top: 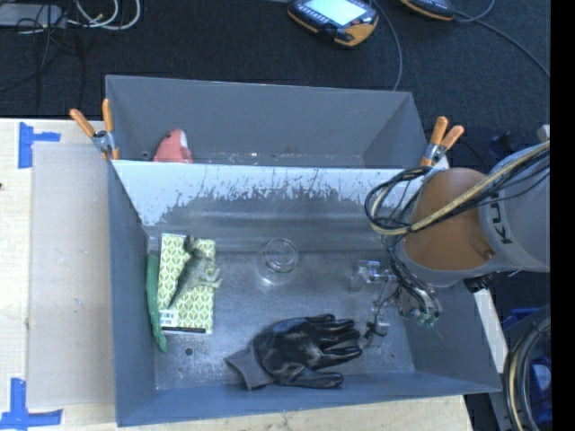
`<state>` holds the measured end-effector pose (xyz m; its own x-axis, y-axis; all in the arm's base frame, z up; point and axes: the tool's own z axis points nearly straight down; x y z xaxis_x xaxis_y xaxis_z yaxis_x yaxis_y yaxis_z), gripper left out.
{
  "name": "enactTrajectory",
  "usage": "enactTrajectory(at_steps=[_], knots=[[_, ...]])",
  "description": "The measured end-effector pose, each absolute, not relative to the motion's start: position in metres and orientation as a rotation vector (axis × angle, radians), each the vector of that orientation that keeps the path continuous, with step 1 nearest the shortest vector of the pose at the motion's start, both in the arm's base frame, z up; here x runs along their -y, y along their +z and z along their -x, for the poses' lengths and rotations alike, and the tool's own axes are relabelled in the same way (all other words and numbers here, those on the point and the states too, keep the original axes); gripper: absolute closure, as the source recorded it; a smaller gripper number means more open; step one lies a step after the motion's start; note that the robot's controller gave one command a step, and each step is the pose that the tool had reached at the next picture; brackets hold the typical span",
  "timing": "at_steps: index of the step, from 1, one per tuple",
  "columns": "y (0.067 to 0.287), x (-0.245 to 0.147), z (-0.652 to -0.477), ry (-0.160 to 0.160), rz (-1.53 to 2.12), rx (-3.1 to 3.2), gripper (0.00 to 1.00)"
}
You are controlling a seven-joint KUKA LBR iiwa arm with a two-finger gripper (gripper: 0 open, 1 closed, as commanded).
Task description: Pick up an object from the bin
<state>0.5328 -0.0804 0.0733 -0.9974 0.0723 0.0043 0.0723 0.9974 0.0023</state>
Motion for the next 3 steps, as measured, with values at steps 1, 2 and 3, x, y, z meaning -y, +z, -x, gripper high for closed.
enactTrajectory(at_steps=[1, 2, 3], knots=[[0.072, 0.066, -0.536, -0.002, 0.291, 3.123, 0.00], [0.084, 0.019, -0.493, -0.004, 0.328, 3.116, 1.00], [0.084, 0.019, -0.494, -0.003, 0.324, 3.116, 1.00]])
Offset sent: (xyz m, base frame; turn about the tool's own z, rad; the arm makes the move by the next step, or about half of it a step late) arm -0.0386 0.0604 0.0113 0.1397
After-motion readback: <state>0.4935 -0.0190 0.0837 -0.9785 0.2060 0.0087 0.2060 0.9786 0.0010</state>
